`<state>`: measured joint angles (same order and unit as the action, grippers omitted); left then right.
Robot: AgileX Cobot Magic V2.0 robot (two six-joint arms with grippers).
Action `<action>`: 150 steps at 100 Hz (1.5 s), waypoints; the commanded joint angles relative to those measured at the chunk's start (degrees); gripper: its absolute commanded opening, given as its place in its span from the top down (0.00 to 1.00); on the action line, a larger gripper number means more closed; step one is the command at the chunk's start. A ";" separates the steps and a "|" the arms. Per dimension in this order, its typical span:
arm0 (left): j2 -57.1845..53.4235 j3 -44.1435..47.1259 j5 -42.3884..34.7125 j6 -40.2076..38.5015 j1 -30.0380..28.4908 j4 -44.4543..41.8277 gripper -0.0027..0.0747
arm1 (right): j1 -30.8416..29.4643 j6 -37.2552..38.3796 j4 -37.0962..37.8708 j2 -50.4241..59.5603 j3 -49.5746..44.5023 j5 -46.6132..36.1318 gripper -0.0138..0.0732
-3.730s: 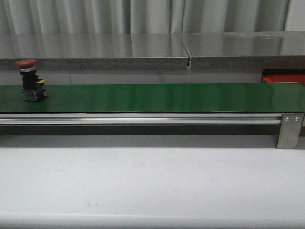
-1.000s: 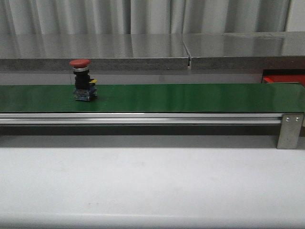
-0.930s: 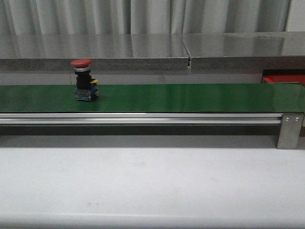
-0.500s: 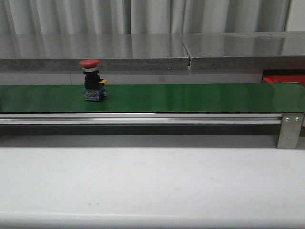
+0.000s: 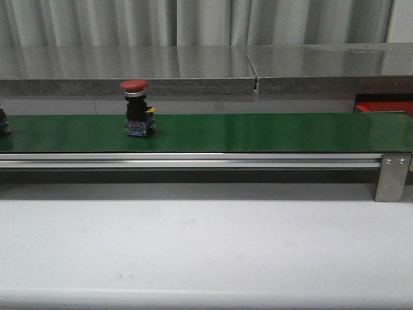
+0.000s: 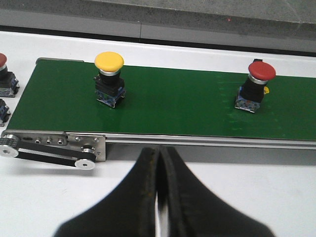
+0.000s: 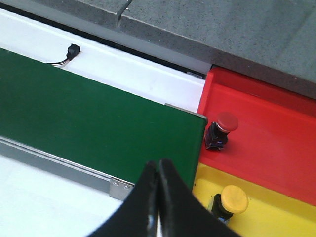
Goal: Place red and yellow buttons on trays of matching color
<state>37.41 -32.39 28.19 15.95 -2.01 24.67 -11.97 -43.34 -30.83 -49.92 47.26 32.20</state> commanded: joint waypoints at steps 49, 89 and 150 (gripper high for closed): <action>-0.17 -1.42 -3.68 -0.07 0.45 1.51 0.99 | -0.03 -0.41 -2.62 0.24 1.46 1.85 0.61; -0.17 -1.42 -3.68 -0.07 0.45 1.51 0.99 | 0.17 -1.61 -14.61 -0.21 1.66 4.78 0.21; -0.17 -1.42 -3.68 -0.07 0.45 1.51 0.99 | 23.88 -8.81 -9.79 -29.81 17.52 6.69 0.22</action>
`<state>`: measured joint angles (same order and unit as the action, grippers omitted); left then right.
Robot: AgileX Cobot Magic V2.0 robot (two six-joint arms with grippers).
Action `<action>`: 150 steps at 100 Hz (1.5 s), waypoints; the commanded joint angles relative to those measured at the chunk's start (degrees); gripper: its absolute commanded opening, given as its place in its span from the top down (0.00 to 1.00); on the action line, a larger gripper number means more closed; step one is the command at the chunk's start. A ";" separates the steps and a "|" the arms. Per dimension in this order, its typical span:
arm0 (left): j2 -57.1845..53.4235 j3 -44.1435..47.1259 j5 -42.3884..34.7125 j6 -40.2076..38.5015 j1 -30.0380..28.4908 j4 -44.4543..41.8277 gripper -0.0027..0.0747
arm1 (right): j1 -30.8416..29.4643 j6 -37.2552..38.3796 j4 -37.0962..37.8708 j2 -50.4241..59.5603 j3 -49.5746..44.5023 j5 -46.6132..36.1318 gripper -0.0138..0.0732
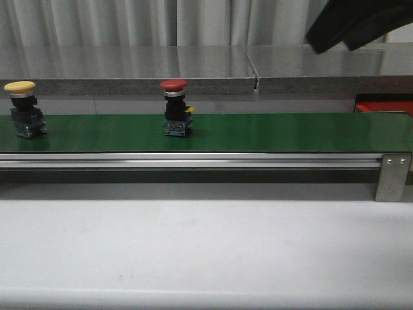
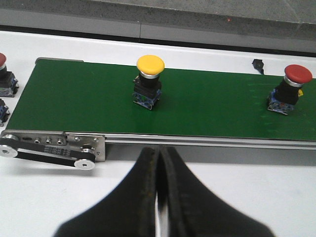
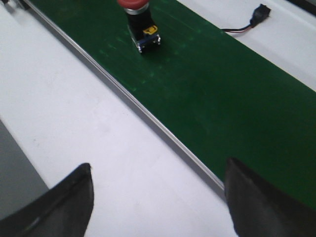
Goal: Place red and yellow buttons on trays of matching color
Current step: 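Lower the right gripper onto the red button on the belt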
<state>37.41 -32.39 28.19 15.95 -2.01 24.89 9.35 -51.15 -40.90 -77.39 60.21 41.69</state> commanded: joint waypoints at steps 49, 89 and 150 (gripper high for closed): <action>-0.17 -1.42 -3.68 -0.07 0.45 1.29 0.99 | 9.61 -1.00 2.19 -21.74 23.03 -1.57 0.22; -0.17 -1.42 -3.68 -0.07 0.45 1.29 0.99 | 9.61 -1.00 2.66 -27.06 27.88 -3.34 0.22; -0.17 -1.42 -3.68 -0.07 0.45 1.29 0.99 | 9.61 -2.70 3.69 -28.88 27.88 -10.09 0.22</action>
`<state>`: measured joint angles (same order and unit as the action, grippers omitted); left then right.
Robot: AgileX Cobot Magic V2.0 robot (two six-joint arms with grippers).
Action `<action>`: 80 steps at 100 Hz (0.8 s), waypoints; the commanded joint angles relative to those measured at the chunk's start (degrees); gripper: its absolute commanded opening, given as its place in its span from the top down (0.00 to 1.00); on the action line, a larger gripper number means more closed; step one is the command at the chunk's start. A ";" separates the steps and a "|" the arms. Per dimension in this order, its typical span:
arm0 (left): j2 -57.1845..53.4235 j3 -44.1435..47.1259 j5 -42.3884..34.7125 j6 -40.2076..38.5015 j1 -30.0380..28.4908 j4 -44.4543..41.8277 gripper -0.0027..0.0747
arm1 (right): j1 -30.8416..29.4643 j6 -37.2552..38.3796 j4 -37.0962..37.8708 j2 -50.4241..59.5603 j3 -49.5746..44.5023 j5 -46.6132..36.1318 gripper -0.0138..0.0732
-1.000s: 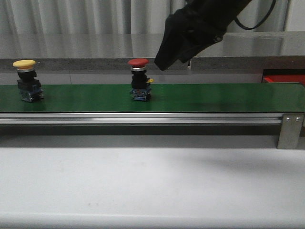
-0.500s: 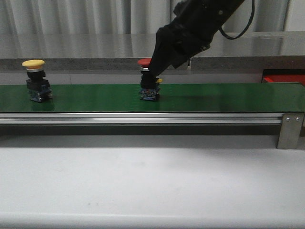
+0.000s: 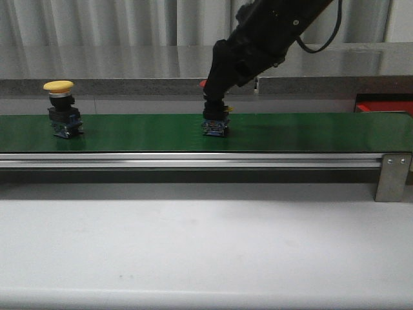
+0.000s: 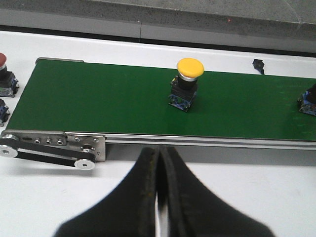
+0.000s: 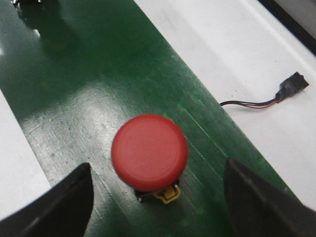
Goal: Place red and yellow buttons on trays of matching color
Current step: 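Lower the right gripper onto the red button on the belt, then grasp the red button with the right gripper and lift it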
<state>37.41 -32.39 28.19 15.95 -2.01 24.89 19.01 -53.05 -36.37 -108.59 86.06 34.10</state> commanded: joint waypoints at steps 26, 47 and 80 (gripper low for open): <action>-0.17 -1.42 -3.68 -0.07 0.45 1.29 0.99 | -0.05 -0.80 -0.79 1.38 2.03 -4.25 0.22; -0.17 -1.42 -3.68 -0.07 0.45 1.29 0.99 | -0.05 -0.80 -0.79 1.21 2.03 -5.39 0.25; -0.17 -1.42 -3.68 -0.07 0.45 1.29 0.99 | -0.55 -0.80 0.30 1.27 2.03 -4.67 0.72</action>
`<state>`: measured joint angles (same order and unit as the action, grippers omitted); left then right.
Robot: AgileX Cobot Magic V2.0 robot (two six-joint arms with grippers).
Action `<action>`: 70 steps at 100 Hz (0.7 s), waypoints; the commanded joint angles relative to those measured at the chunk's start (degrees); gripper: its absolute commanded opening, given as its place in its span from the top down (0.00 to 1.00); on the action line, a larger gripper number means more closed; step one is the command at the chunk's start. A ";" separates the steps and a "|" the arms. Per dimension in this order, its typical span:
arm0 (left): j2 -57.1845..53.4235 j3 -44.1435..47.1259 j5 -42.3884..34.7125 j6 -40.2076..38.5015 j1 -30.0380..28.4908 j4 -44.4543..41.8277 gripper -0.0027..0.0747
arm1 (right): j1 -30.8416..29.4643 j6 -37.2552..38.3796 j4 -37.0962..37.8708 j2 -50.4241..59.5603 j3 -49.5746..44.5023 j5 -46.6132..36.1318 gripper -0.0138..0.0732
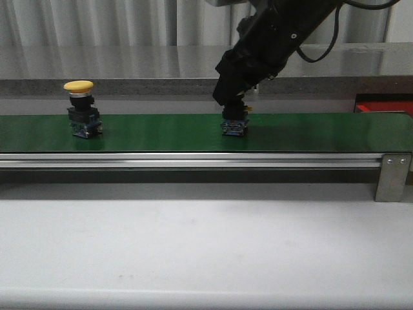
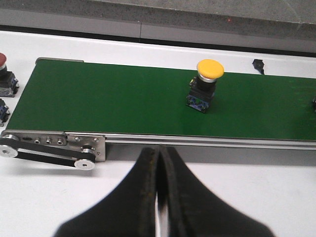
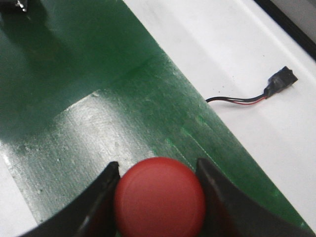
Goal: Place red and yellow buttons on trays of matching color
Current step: 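Grasp the red button with the right gripper and lift it, then carry the red button to the red tray and release it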
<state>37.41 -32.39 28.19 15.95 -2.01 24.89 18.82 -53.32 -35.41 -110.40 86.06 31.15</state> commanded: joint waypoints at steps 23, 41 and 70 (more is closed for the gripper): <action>-0.17 -1.42 -3.68 -0.07 0.45 1.29 0.99 | -1.88 -0.47 -0.65 6.11 2.14 1.29 0.73; -0.17 -1.42 -3.68 -0.07 0.45 1.29 0.99 | -6.68 -0.42 -0.65 11.33 2.14 3.55 0.73; -0.17 -1.42 -3.68 -0.07 0.45 1.29 0.99 | -20.33 0.15 -0.65 17.20 2.14 7.47 0.73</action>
<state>37.41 -32.39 28.19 15.95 -2.01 24.89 2.10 -53.35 -34.96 -97.01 86.06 39.35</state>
